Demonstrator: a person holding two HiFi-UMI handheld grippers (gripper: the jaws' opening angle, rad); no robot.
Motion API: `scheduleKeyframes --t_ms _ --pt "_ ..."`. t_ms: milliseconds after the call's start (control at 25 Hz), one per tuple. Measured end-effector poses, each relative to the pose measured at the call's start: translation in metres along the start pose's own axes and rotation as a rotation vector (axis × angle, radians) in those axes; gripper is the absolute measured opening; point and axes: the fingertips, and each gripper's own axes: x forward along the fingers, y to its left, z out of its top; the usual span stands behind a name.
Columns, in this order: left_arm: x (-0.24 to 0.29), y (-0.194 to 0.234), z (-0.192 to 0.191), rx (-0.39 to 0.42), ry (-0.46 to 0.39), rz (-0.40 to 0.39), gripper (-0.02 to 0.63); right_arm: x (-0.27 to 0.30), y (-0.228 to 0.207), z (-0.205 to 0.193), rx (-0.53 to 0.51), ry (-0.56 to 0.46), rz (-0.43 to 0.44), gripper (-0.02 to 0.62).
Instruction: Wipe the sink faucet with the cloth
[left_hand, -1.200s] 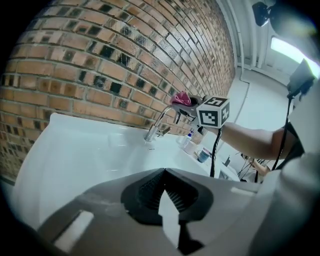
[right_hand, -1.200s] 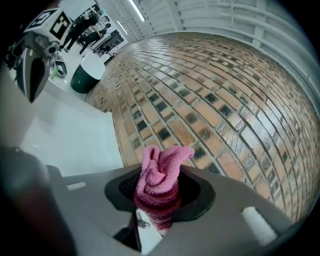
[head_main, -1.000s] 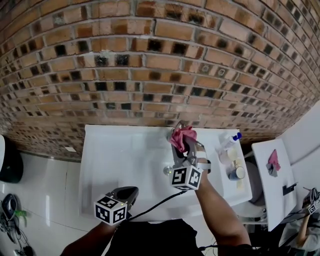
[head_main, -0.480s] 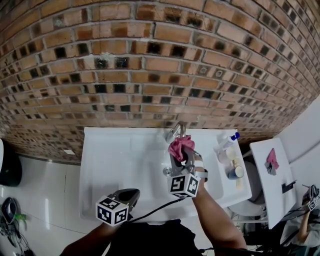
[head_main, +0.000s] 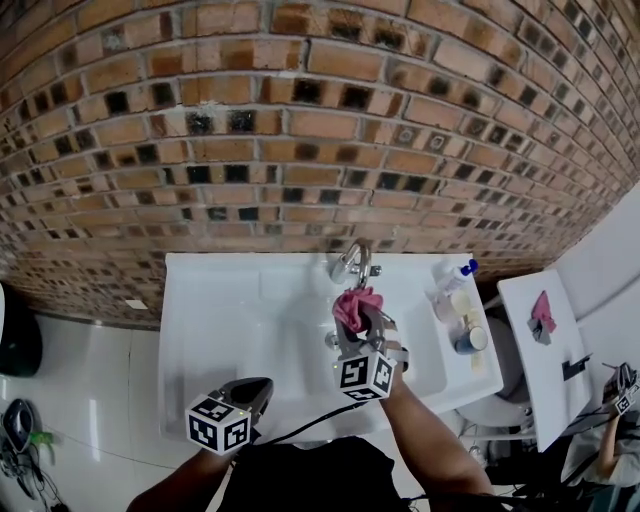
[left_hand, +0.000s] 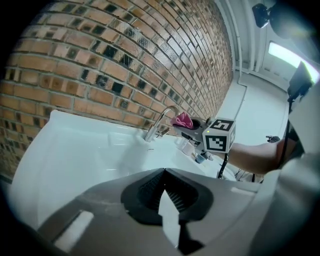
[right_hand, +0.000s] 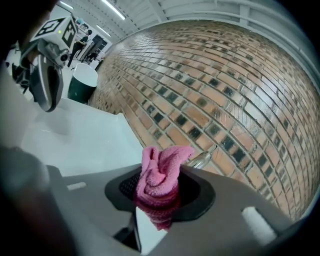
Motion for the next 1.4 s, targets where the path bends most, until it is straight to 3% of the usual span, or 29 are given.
scheduleKeyframes --t_ms 200,320,560,800,920,1160,1400 --pt "-0.009 0.005 0.001 -0.036 -0.054 0.048 0.005 0.001 0.008 -0.007 -0.047 0.028 0.073 0.133" --pt "-0.015 0.000 -0.001 -0.042 -0.072 0.067 0.005 0.004 0.019 -0.028 -0.025 0.107 0.145 0.133" --pt "-0.024 -0.020 -0.002 -0.030 -0.092 0.110 0.005 -0.029 0.034 -0.083 0.281 0.218 0.275 0.133" --pt "-0.016 -0.051 -0.009 -0.033 -0.101 0.132 0.005 -0.118 0.035 -0.089 0.814 0.127 0.398 0.135" --pt "-0.011 -0.074 -0.013 -0.024 -0.105 0.134 0.005 -0.168 0.030 -0.092 0.991 0.058 0.427 0.135" --pt "-0.001 -0.118 -0.028 -0.001 -0.101 0.127 0.005 -0.252 0.010 -0.096 1.181 -0.081 0.445 0.135" --pt "-0.014 -0.133 -0.024 0.021 -0.126 0.182 0.005 -0.316 0.004 -0.105 1.185 -0.134 0.450 0.135"
